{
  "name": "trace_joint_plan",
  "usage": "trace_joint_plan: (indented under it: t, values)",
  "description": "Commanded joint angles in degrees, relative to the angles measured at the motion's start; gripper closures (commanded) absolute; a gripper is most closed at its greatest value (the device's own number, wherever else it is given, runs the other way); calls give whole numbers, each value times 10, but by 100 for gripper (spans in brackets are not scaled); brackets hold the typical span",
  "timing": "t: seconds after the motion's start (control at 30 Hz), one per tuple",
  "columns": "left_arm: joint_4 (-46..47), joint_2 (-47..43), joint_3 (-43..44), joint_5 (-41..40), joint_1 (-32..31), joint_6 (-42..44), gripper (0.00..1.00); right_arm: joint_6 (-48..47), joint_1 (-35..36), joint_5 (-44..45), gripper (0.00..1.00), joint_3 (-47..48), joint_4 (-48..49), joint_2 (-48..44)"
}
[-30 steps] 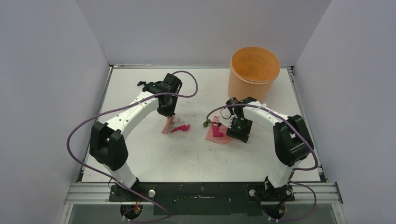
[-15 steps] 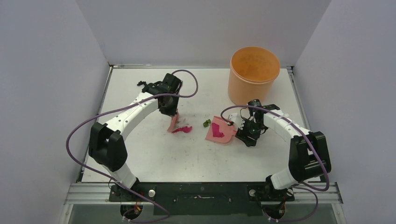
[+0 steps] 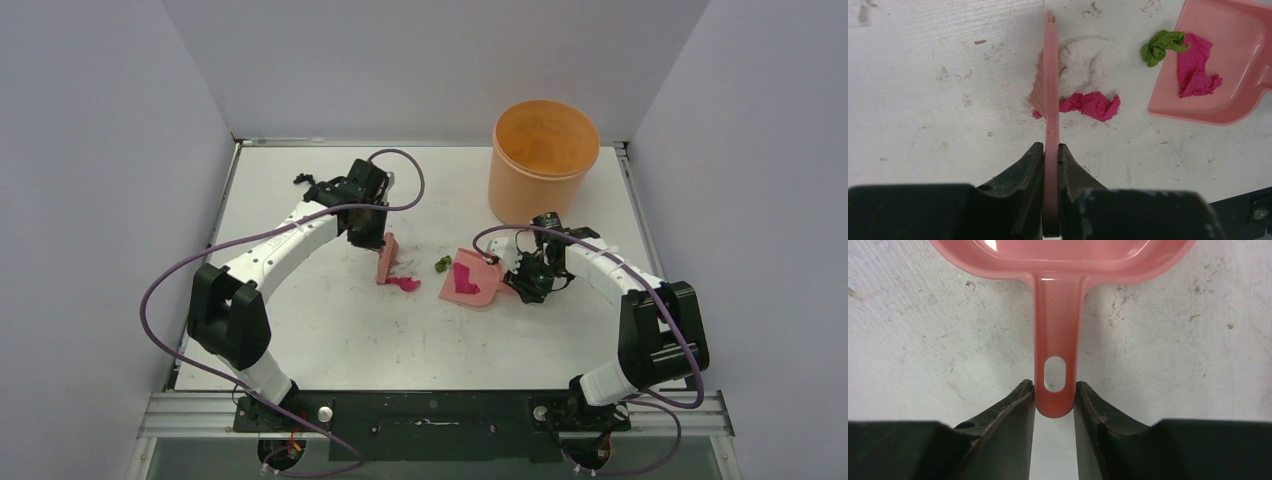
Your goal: Sweep away the paper scraps from the table
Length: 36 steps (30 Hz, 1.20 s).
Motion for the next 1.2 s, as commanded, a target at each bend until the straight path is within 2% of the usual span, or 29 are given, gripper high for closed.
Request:
trace_joint_plan:
  t: [0.0, 0.17, 0.33, 0.57, 0.77, 0.97, 1.17]
  values:
    - [33, -18, -14, 51, -6, -28, 100, -8, -3, -22, 75, 12, 3, -15]
    - [56, -27, -27, 62, -12, -45, 100, -22, -3, 9, 86, 25, -29, -29]
    - [83, -33, -42, 83, -16, -65, 100, -34, -1, 40, 91, 41, -76, -35]
    - [151, -23, -59, 119, -42, -115, 100, -25, 4, 65, 93, 51, -93, -22]
    - [193, 3, -39, 138, -81, -155, 100, -10, 25, 74, 95, 52, -86, -10]
    - [202, 7, -7, 142, -120, -167, 100, 1, 41, 72, 95, 48, -82, -20]
    - [163, -43, 2, 101, -135, -170, 100, -10, 38, 82, 95, 13, -84, -63]
